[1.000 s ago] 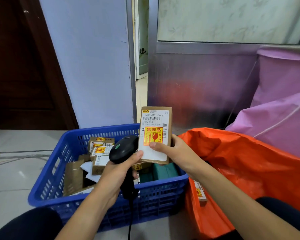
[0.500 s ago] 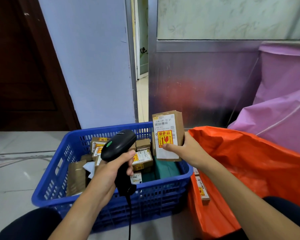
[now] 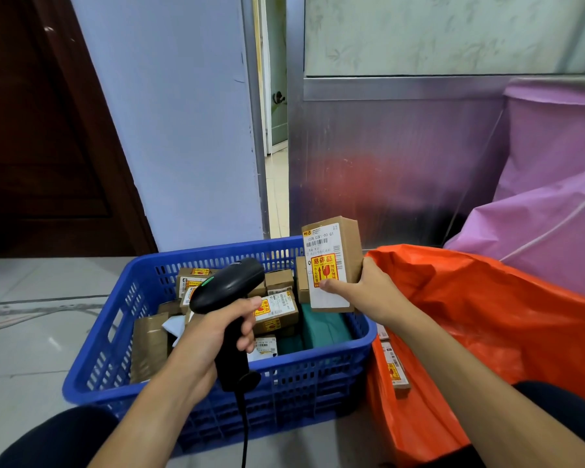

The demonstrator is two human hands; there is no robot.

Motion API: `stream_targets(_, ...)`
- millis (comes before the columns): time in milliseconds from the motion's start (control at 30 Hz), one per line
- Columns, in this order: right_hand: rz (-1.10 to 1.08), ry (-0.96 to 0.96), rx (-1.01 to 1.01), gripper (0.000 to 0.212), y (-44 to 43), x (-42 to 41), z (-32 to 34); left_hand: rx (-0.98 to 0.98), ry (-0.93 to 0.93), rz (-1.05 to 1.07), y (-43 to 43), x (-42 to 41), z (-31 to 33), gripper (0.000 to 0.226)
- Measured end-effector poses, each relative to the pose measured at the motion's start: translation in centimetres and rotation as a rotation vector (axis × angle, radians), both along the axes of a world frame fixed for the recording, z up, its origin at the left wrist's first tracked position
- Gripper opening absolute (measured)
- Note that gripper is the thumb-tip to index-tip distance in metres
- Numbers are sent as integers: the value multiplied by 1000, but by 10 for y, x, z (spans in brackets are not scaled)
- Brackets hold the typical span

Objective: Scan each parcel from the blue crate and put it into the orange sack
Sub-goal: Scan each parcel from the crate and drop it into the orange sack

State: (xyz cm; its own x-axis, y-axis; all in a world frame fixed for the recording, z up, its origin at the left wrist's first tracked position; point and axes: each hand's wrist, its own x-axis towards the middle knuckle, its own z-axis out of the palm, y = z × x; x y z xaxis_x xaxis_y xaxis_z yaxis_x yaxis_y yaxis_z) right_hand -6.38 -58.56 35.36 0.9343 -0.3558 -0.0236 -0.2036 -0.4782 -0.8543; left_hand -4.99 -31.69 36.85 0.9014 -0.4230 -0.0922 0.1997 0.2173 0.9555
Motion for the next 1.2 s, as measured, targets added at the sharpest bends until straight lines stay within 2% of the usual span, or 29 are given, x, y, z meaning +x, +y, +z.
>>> stream_targets(333, 26, 14, 1, 68, -2, 4, -6, 5, -14, -19, 0, -1, 1, 18)
stream_targets(500, 36, 4, 9, 81, -4, 4, -6, 15, -10, -28, 0, 0, -1, 20)
stream_targets(667, 27, 17, 25, 68, -1, 4, -4, 14, -3, -31, 0, -1, 0, 19)
stream_targets(933, 25, 14, 37, 66, -1, 3, -4, 15, 20, -55, -1, -3, 2, 23)
stream_targets(1100, 26, 11, 38, 66, -1, 3, -3, 17, 18, -55, 0, -4, 1, 8)
stream_targets(1200, 24, 7, 41, 68, -2, 3, -2, 31, 14, -65, 0, -3, 0, 15)
